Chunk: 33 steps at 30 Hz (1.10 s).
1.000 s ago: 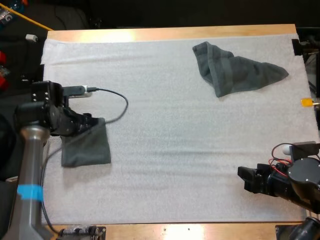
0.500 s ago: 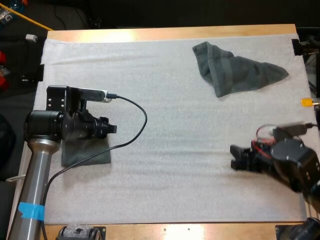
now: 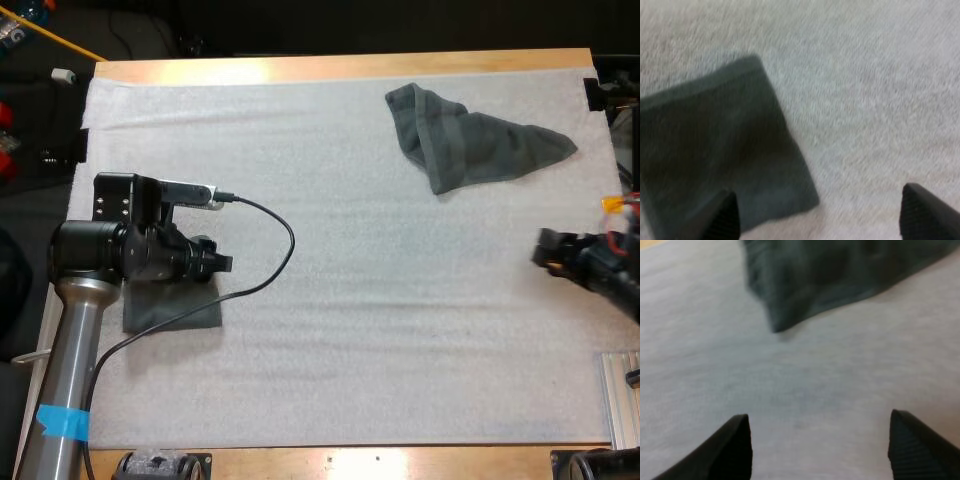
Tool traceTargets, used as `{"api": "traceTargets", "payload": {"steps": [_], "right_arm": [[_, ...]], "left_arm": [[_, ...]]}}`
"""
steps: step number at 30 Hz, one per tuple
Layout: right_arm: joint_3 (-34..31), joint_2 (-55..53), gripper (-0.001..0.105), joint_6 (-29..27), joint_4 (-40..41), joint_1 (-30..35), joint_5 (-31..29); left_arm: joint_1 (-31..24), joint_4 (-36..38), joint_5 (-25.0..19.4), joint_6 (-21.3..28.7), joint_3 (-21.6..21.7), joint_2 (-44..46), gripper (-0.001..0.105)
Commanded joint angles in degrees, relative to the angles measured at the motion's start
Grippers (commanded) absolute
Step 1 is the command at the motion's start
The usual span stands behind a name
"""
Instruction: Pick towel from pile, fold and stack
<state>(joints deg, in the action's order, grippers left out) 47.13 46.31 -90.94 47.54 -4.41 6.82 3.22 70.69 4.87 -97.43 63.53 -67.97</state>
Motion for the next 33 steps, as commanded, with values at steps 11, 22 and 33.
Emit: {"api": "traceTargets", "payload": {"steps": [11, 22, 33], "right_arm": [[0.8, -8.3, 0.058, -13.2, 8.8, 8.8, -0.6], [0.8, -18.3, 0.058, -14.8, 14.6, 8.8, -0.6], [0.8, -29.3, 0.058, -14.7, 23.0, 8.8, -0.6]], "left_arm": [[0.2, 2.8, -10.3, 0.4, 0.3, 8.7, 0.063], [0.2, 2.7, -10.3, -0.6, -4.6, 27.3, 0.063], [0.2, 6.3, -10.0, -1.7, -10.1, 50.5, 0.063]]}}
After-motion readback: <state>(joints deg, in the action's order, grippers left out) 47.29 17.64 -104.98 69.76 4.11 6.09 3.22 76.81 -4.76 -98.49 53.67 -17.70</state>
